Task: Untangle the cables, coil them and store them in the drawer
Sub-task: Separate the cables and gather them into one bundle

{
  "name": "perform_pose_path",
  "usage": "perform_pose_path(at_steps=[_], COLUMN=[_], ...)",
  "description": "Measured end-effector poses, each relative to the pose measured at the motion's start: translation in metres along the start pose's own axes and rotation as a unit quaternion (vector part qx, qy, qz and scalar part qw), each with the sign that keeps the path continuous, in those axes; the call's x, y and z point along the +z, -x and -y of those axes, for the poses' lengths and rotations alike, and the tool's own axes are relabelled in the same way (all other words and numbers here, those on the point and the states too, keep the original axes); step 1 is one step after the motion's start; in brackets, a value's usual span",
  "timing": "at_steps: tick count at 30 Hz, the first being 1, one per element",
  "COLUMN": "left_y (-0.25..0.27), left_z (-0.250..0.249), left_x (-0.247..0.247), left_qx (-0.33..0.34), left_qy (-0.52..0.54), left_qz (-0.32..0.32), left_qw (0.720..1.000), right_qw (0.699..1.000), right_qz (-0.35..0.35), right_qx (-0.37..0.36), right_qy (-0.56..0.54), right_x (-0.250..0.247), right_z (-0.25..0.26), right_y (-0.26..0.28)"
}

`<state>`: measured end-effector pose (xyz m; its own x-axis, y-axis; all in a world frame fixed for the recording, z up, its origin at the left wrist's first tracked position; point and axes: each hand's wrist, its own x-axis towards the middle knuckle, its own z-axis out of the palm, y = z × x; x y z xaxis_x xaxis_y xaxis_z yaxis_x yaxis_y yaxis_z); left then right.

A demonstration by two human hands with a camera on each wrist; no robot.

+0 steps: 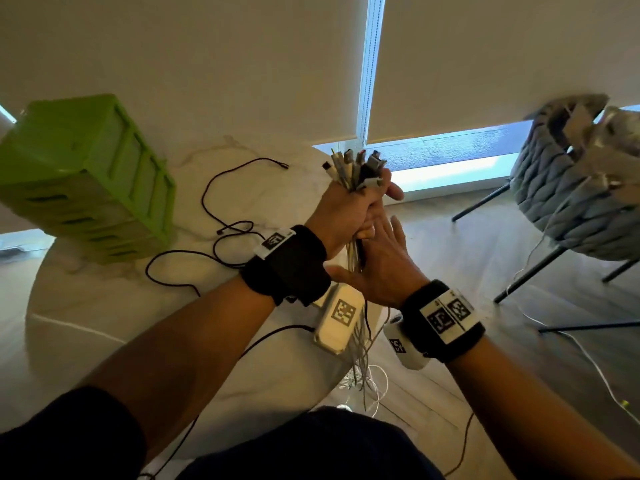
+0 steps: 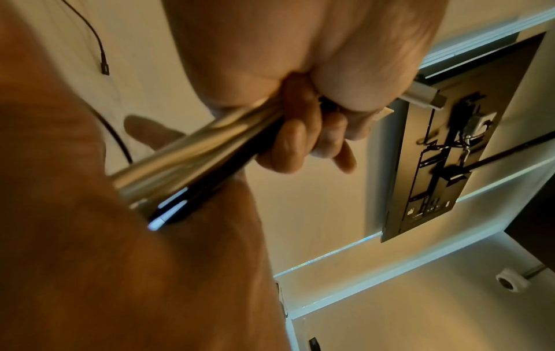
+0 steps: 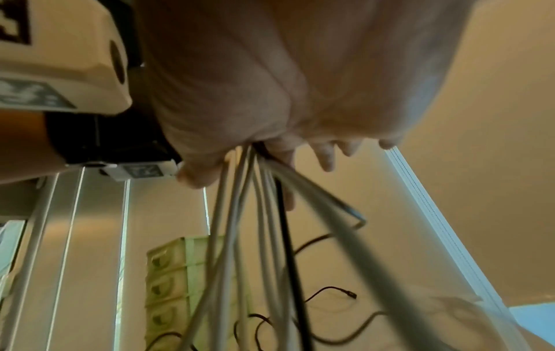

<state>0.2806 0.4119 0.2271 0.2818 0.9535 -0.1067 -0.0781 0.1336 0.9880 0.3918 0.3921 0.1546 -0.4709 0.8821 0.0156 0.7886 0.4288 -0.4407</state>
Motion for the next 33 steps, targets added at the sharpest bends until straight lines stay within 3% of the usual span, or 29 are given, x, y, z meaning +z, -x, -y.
perform_pose_path(at_steps=[2,4,6,9,14,18,22,24,28,31,33], left_y=[0.001,0.001,0.001,0.000,-0.002,-0.003,-0.005,-0.003,-0.004,-0.004,-0.001], left_z=[-0.003,-0.008,-0.016,-0.029,-0.047,-0.047,-0.036,-0.032,-0.028,-0.017,-0.005], left_x=[0.001,0.005,0.008,0.004,-0.007,-0.008,-0.007,-0.007,-0.016,-0.029,-0.035], left_qx=[-0.003,-0.003,0.004,0.002,0.019,0.022,0.014,0.029,0.053,0.022,-0.017], left_qy=[0.024,0.042,0.042,0.054,0.041,0.044,0.081,0.077,0.070,0.023,0.048], left_qz=[-0.011,-0.016,-0.007,-0.001,0.010,0.014,0.016,0.015,0.008,-0.003,-0.012], left_qw=[1.000,0.999,0.999,0.999,0.999,0.999,0.996,0.997,0.996,0.999,0.999], right_qw=[0.985,0.947,0.927,0.938,0.948,0.949,0.929,0.925,0.920,0.919,0.930], right_qz=[-0.024,0.022,0.043,0.075,0.084,0.019,-0.026,-0.025,0.050,0.118,0.098], right_qx=[0.007,0.033,0.058,0.096,0.237,0.305,0.364,0.379,0.367,0.330,0.284], right_qy=[-0.169,-0.319,-0.367,-0.325,-0.197,-0.076,0.057,0.026,-0.129,-0.183,-0.213], right_x=[0.000,0.002,0.008,0.018,0.041,0.042,0.026,0.024,0.028,0.023,0.010], right_z=[0.003,0.004,-0.002,-0.024,-0.087,-0.111,-0.123,-0.129,-0.128,-0.118,-0.103], right_y=[0.000,-0.001,-0.002,0.004,0.022,0.028,0.023,0.017,0.011,0.007,-0.002])
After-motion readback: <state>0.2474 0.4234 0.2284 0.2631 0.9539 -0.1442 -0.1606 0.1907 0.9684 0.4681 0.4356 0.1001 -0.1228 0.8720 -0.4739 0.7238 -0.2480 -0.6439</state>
